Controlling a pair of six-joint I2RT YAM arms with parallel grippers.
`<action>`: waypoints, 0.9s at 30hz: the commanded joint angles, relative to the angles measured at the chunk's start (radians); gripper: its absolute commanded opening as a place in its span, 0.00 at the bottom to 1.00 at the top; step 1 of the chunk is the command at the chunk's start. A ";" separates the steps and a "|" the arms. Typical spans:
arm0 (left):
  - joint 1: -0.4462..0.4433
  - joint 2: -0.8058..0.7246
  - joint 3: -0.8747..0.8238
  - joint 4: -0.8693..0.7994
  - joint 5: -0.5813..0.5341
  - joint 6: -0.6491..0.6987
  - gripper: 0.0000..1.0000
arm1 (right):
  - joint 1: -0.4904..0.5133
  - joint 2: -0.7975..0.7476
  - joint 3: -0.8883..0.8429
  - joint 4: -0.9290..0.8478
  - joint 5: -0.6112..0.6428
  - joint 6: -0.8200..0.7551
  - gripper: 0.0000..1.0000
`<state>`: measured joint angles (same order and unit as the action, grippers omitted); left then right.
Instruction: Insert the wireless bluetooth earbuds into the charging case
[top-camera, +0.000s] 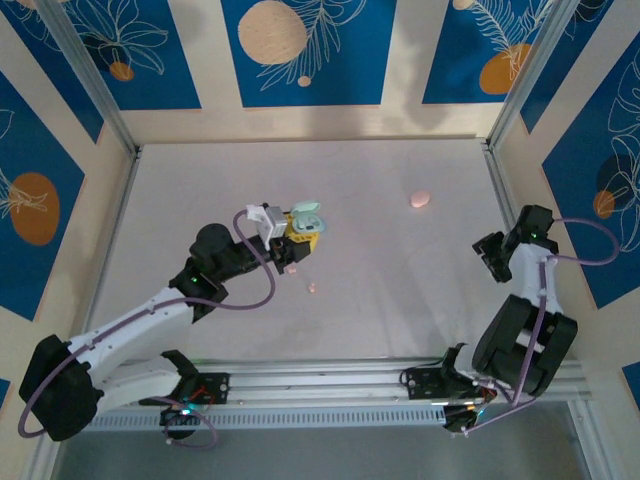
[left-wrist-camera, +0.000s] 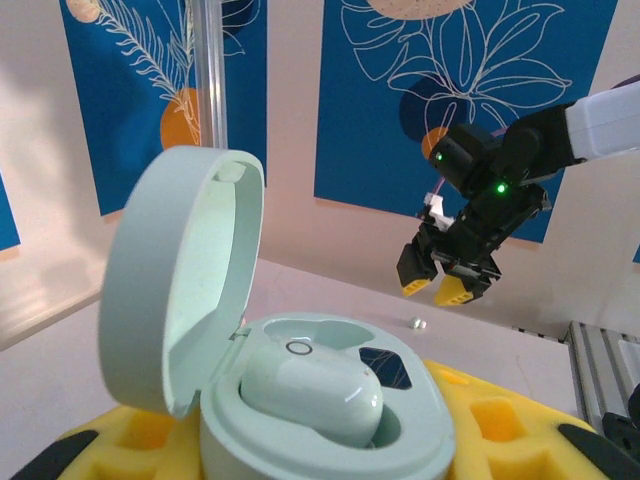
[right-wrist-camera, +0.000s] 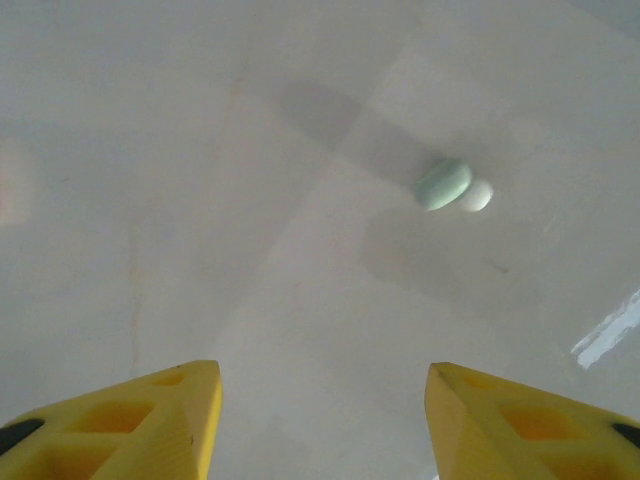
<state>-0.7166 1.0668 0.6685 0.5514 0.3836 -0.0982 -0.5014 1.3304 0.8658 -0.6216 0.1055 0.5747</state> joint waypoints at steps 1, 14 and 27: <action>-0.010 0.007 0.041 0.002 0.002 -0.006 0.35 | -0.015 0.057 -0.003 0.041 0.036 -0.033 0.57; -0.011 -0.011 0.043 -0.035 -0.014 0.010 0.35 | -0.043 0.268 0.075 0.124 0.074 -0.113 0.53; -0.013 -0.016 0.044 -0.045 -0.018 0.012 0.35 | -0.062 0.352 0.130 0.101 0.076 -0.145 0.54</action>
<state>-0.7185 1.0695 0.6800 0.5037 0.3794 -0.0975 -0.5568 1.6653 0.9668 -0.5049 0.1844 0.4503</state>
